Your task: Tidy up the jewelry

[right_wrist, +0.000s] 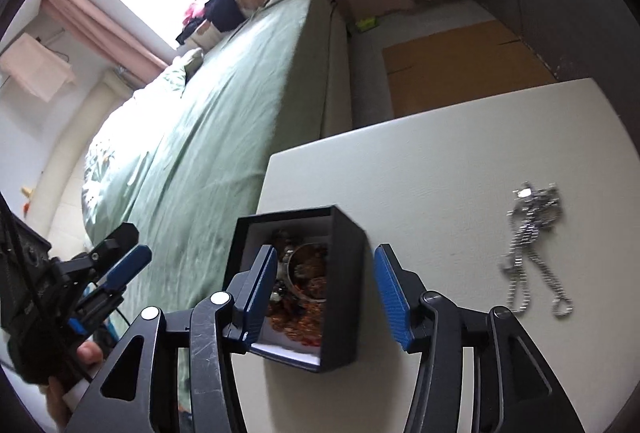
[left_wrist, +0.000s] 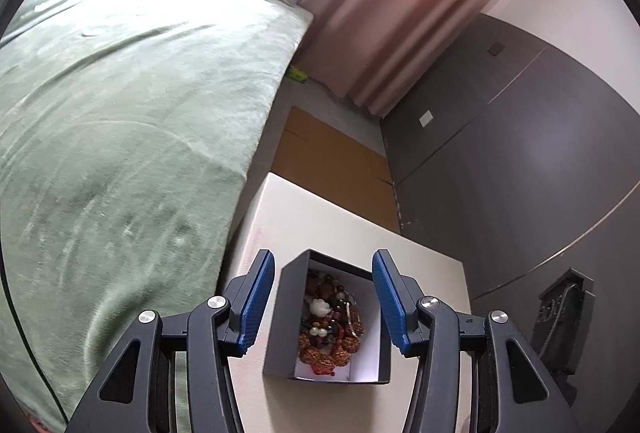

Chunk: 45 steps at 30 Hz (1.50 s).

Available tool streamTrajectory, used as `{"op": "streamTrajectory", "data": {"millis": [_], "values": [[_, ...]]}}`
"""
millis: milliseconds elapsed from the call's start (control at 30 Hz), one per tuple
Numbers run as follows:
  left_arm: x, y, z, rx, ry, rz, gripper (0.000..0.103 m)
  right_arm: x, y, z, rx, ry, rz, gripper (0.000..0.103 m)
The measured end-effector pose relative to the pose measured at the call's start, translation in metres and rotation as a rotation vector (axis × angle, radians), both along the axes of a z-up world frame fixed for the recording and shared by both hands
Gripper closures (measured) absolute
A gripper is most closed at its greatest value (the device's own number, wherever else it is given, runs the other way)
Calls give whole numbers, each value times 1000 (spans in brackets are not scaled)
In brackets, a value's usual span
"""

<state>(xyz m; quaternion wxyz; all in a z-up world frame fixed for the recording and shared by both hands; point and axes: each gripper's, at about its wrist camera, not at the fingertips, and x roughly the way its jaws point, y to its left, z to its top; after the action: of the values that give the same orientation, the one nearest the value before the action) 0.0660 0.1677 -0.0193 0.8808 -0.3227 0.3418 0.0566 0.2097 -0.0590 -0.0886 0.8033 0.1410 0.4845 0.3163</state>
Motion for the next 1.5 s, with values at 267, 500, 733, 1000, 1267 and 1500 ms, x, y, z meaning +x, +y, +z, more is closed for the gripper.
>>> {"op": "streamTrajectory", "data": {"millis": [267, 500, 733, 1000, 1267, 1500], "values": [[6, -23, 2, 29, 6, -54, 51, -6, -53, 11, -32, -2, -102, 44], [12, -54, 5, 60, 7, -116, 41, -10, -91, 17, -63, 9, -174, 30], [21, -90, 5, 108, 17, -193, 41, -19, -129, 14, -57, 30, -236, 30], [35, -137, -6, 191, 61, -269, 41, -12, -176, 6, -32, 89, -344, 30], [64, -180, -18, 247, 133, -334, 48, 0, -199, -4, -25, 129, -361, 30], [98, -206, -30, 278, 254, -371, 61, 9, -210, -8, 22, 156, -353, 30]]}}
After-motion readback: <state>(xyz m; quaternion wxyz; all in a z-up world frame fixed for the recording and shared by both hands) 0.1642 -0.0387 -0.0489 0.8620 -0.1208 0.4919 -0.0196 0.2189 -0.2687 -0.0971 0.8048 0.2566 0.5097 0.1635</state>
